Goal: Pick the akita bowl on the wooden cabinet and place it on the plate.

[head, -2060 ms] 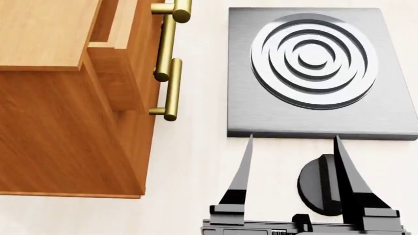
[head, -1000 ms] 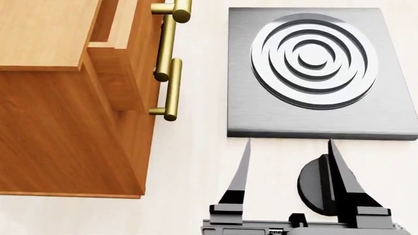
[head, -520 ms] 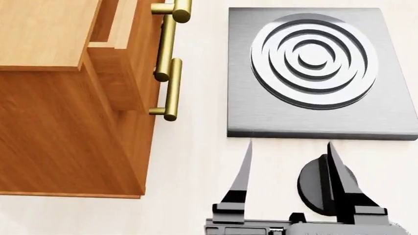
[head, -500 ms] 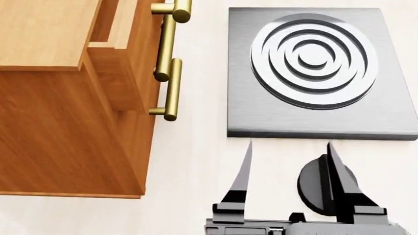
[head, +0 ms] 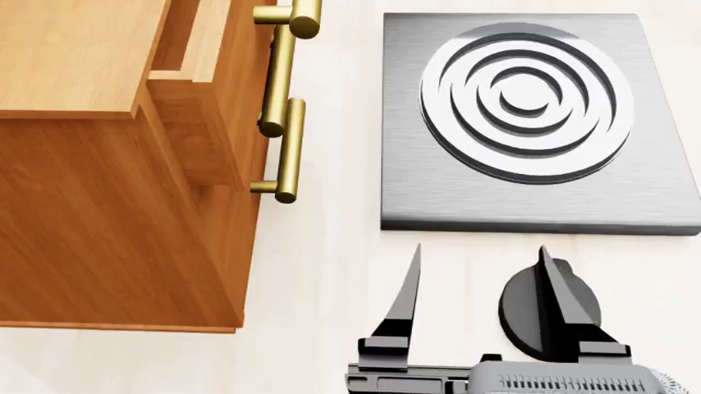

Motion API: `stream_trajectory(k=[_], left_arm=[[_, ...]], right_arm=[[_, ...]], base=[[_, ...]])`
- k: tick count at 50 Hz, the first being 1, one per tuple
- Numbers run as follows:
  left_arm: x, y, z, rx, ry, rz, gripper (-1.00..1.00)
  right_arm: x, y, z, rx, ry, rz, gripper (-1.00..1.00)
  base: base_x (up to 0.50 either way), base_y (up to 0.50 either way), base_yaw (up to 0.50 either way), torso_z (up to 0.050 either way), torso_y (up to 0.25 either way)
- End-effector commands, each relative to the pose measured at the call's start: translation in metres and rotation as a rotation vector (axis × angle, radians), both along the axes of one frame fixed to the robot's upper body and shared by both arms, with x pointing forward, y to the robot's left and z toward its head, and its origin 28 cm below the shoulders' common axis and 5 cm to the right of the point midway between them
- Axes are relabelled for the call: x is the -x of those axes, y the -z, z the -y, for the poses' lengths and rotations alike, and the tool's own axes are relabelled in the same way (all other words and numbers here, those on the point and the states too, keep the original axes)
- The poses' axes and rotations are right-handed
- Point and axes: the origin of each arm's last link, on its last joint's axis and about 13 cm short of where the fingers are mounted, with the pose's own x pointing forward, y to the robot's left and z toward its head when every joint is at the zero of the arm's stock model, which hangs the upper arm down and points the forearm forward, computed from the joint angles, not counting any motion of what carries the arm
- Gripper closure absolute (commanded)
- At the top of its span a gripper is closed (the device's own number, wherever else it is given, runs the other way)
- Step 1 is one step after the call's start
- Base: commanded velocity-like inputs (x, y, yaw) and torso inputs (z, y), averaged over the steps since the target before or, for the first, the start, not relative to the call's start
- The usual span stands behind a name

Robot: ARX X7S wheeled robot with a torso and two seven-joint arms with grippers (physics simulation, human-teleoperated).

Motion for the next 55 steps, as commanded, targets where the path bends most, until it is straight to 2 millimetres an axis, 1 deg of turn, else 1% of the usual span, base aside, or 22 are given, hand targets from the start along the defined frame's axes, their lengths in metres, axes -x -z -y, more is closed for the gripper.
stream_trajectory(k=[1, 10, 17, 18, 19, 20, 22, 23, 24, 26, 31, 39, 43, 47, 48, 51, 55], left_arm=[[-0.011, 0.019, -0.007, -0.095, -0.053, -0.050, 1.00], [-0.009, 0.014, -0.010, -0.133, -0.076, -0.028, 1.00], [-0.011, 0.010, -0.011, -0.250, -0.092, 0.023, 1.00], [-0.011, 0.008, -0.010, -0.291, -0.071, 0.040, 1.00], [-0.012, 0.007, -0.010, -0.295, -0.066, 0.057, 1.00], [-0.014, 0.003, -0.009, -0.337, -0.063, 0.107, 1.00], [-0.015, 0.003, -0.008, -0.427, -0.023, 0.089, 1.00], [-0.017, 0.002, -0.006, -0.461, 0.004, 0.122, 1.00], [-0.018, 0.000, -0.005, -0.460, 0.026, 0.140, 1.00], [-0.017, 0.002, -0.005, -0.457, 0.024, 0.121, 1.00], [-0.019, -0.007, 0.001, -0.497, 0.128, 0.197, 1.00], [-0.016, -0.017, 0.005, -0.520, 0.156, 0.247, 1.00], [-0.014, -0.026, 0.009, -0.553, 0.178, 0.301, 1.00], [-0.011, -0.037, 0.013, -0.622, 0.175, 0.367, 1.00], [-0.008, -0.043, 0.015, -0.644, 0.175, 0.403, 1.00], [0.001, -0.055, 0.019, -0.639, 0.195, 0.429, 1.00], [0.005, -0.061, 0.022, -0.651, 0.205, 0.439, 1.00]], right_arm=[[-0.001, 0.002, 0.000, 0.000, -0.002, -0.007, -1.00], [0.000, 0.002, -0.001, -0.001, -0.005, -0.005, -1.00], [0.000, 0.001, 0.000, -0.001, 0.000, -0.002, -1.00], [0.001, 0.000, 0.000, 0.002, 0.002, 0.000, -1.00], [0.002, -0.001, 0.000, 0.001, 0.002, 0.001, -1.00], [0.002, -0.001, 0.000, 0.000, 0.004, 0.003, -1.00], [0.002, -0.001, 0.000, 0.000, 0.006, 0.004, -1.00], [0.002, -0.002, 0.000, 0.000, 0.006, 0.004, -1.00], [0.002, -0.002, 0.000, 0.001, 0.007, 0.005, -1.00], [0.003, -0.002, 0.000, 0.001, 0.007, 0.005, -1.00], [0.003, -0.004, 0.000, 0.001, 0.010, 0.010, -1.00], [0.005, -0.007, 0.001, 0.000, 0.013, 0.022, -1.00], [0.007, -0.010, 0.000, -0.001, 0.011, 0.031, -1.00], [0.009, -0.012, 0.000, -0.005, 0.009, 0.040, -1.00], [0.011, -0.015, 0.000, -0.006, 0.008, 0.047, -1.00], [0.014, -0.019, 0.000, -0.010, 0.008, 0.063, -1.00], [0.018, -0.023, 0.001, -0.012, 0.009, 0.078, -1.00]], base=[[0.00, 0.00, 0.00, 0.000, 0.000], [0.00, 0.00, 0.00, 0.000, -0.004], [0.00, 0.00, 0.00, 0.000, -0.003], [0.00, 0.00, 0.00, 0.000, -0.011], [0.00, 0.00, 0.00, 0.000, 0.000], [0.00, 0.00, 0.00, 0.000, 0.000], [0.00, 0.00, 0.00, 0.000, -0.005], [0.00, 0.00, 0.00, 0.000, 0.000], [0.00, 0.00, 0.00, 0.000, 0.000], [0.00, 0.00, 0.00, 0.000, -0.005], [0.00, 0.00, 0.00, 0.000, 0.000], [0.00, 0.00, 0.00, 0.000, -0.001], [0.00, 0.00, 0.00, 0.000, 0.000], [0.00, 0.00, 0.00, 0.000, 0.000], [0.00, 0.00, 0.00, 0.000, 0.000], [0.00, 0.00, 0.00, 0.000, 0.000], [0.00, 0.00, 0.00, 0.000, 0.000]])
